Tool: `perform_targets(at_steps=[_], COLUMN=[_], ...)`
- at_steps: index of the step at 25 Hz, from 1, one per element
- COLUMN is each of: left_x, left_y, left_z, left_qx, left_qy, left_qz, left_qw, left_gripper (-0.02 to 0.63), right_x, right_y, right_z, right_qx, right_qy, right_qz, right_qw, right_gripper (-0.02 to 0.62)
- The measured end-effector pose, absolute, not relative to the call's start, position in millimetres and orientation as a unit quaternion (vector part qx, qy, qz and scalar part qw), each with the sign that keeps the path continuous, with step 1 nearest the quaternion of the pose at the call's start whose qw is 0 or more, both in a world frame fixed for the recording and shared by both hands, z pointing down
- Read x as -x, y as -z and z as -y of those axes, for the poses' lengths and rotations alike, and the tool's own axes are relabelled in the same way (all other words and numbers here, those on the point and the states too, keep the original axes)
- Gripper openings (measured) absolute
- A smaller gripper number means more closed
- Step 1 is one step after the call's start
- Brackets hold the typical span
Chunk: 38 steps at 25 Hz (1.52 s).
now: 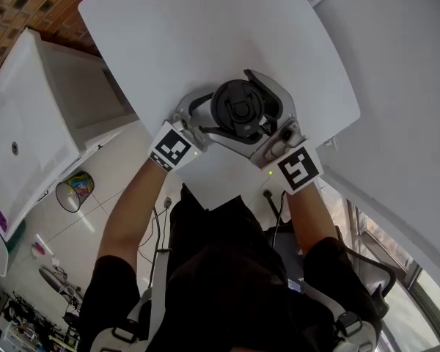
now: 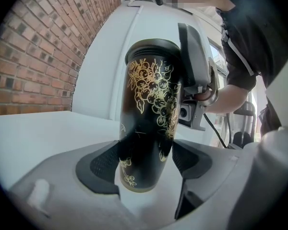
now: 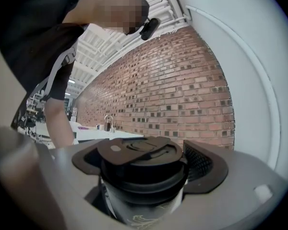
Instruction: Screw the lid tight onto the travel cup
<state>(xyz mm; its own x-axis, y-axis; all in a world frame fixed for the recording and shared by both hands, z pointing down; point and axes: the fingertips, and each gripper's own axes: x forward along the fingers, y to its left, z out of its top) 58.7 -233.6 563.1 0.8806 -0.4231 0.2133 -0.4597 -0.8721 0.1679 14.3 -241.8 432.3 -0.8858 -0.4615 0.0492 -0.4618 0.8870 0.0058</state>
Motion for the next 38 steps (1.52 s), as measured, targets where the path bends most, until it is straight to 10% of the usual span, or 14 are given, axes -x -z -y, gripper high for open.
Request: perform_targets(at_steps=[38], left_x=[-57], left_y=[-565], left_z=[234], left_qx=[-0.963], left_qy=[-0.089], left_qz=[0.232], left_qw=[0.105], left_gripper=[0.345], right_x=[-21], right_y=[-436], right_z=[251], right_qx=[-0.407], right_qy=[0.003], right_qz=[0.914], right_qw=[-0.009], right_gripper=[0.463])
